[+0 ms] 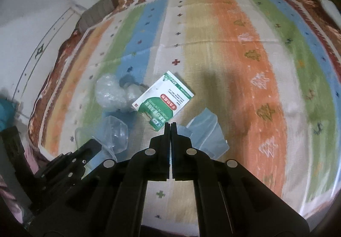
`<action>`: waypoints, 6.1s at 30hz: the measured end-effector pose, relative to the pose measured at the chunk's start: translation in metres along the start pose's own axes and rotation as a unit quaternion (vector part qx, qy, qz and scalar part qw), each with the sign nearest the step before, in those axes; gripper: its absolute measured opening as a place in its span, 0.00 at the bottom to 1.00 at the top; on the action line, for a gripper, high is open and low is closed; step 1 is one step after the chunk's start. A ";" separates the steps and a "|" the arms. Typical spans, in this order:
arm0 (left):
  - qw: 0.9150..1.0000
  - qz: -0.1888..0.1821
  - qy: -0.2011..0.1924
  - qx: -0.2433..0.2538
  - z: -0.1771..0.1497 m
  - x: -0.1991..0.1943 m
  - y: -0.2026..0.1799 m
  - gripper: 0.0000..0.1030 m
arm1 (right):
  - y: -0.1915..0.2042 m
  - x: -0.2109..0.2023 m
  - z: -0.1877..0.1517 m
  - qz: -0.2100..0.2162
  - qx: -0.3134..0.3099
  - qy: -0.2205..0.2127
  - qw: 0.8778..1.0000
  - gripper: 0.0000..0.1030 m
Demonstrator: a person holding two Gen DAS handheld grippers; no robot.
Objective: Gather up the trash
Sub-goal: 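Carry the clear container with left tool while right tool carries blue mask to bin, then open left tool over the bin while right tool releases the blue mask inside, then move both open tools over the clear plastic bag and green-white box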
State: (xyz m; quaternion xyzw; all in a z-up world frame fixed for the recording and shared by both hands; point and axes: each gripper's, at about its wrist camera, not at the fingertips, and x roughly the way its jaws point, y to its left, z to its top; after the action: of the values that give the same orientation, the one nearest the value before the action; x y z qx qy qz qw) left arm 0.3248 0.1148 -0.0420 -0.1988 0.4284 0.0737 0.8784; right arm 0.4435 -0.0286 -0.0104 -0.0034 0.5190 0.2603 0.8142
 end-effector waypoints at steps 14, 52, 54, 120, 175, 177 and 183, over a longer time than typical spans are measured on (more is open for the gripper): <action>0.999 -0.034 0.011 -0.029 -0.004 -0.052 0.007 0.06 | 0.031 -0.067 -0.049 -0.006 -0.063 -0.044 0.997 0.00; 0.998 -0.054 0.024 -0.023 -0.120 -0.145 -0.007 0.06 | 0.048 -0.151 -0.199 0.020 -0.133 -0.067 0.989 0.00; 0.998 -0.053 0.027 -0.018 -0.128 -0.147 -0.009 0.06 | 0.045 -0.152 -0.207 0.022 -0.130 -0.064 0.989 0.00; 0.996 0.003 0.057 -0.067 -0.195 -0.143 0.005 0.78 | 0.018 -0.114 -0.292 0.012 -0.064 0.033 0.997 0.47; 0.990 -0.005 -0.052 -0.131 -0.017 -0.058 0.058 0.94 | 0.021 -0.061 -0.110 0.050 -0.018 -0.036 0.998 0.91; 0.992 -0.009 -0.042 -0.122 -0.012 -0.050 0.060 0.94 | 0.022 -0.057 -0.105 0.051 -0.020 -0.036 0.998 0.91; 0.986 -0.044 -0.036 -0.156 0.001 -0.029 0.073 0.94 | 0.020 -0.043 -0.090 0.062 0.003 -0.036 0.997 0.91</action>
State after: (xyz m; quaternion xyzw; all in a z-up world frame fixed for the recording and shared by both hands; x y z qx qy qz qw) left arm 0.2857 0.1829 -0.0399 -0.3495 0.3706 0.1079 0.8537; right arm 0.3453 -0.0539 -0.0102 0.0406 0.4892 0.3085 0.8148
